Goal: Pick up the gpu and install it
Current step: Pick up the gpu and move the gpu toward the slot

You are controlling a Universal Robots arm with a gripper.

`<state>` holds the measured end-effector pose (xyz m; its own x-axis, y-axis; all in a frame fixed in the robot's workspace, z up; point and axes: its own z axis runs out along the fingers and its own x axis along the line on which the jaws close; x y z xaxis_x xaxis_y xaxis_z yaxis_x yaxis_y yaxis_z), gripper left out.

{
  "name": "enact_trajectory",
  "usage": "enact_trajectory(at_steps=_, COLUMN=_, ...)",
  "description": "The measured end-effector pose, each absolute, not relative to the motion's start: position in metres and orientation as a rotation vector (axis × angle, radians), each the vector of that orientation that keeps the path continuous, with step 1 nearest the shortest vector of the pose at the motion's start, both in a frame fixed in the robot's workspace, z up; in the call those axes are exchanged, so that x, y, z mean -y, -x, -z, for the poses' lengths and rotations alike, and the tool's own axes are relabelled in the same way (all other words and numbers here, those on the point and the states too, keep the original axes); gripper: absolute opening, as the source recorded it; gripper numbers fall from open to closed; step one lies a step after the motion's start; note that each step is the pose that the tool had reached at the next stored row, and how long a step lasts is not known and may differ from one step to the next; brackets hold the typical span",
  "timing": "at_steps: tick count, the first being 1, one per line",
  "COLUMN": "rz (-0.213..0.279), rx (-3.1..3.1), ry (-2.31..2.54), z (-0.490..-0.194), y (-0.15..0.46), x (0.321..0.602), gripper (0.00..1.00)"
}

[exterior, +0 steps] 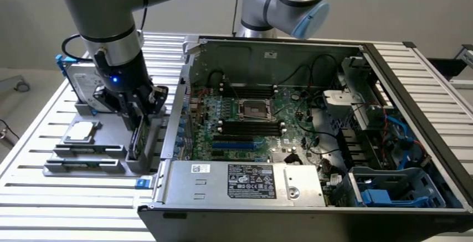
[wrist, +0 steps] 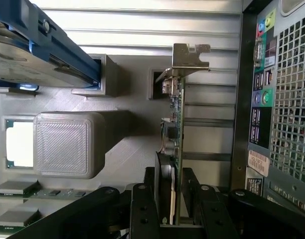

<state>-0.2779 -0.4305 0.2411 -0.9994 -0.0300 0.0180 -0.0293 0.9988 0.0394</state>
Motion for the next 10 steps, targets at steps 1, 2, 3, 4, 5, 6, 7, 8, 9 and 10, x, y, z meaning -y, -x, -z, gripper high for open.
enact_trajectory(at_steps=1, rz=0.061, rx=3.122, ry=-0.046, z=-0.241, y=0.2778, x=0.4306, gripper=0.36)
enact_trajectory(at_steps=2, rz=0.061, rx=3.122, ry=-0.046, z=-0.241, y=0.2778, x=0.4307, gripper=0.36)
enact_trajectory(at_steps=3, rz=0.061, rx=3.122, ry=-0.046, z=-0.241, y=0.2778, x=0.4307, gripper=0.36)
enact_trajectory(at_steps=4, rz=0.061, rx=3.122, ry=-0.046, z=-0.241, y=0.2779, x=0.4308, gripper=0.36)
enact_trajectory(at_steps=5, rz=0.061, rx=3.122, ry=-0.046, z=-0.241, y=0.2779, x=0.4308, gripper=0.34)
enact_trajectory(at_steps=6, rz=0.061, rx=3.122, ry=-0.046, z=-0.2411, y=0.2779, x=0.4309, gripper=0.34)
enact_trajectory(at_steps=7, rz=0.061, rx=3.122, ry=-0.046, z=-0.2411, y=0.2779, x=0.4309, gripper=0.28)
enact_trajectory(at_steps=8, rz=0.061, rx=3.122, ry=-0.046, z=-0.2411, y=0.2779, x=0.4309, gripper=0.27)
enact_trajectory(at_steps=9, rz=0.061, rx=3.122, ry=-0.046, z=-0.2411, y=0.2779, x=0.4309, gripper=0.27)
enact_trajectory(at_steps=10, rz=0.061, rx=3.122, ry=-0.046, z=-0.2411, y=0.2779, x=0.4309, gripper=0.27)
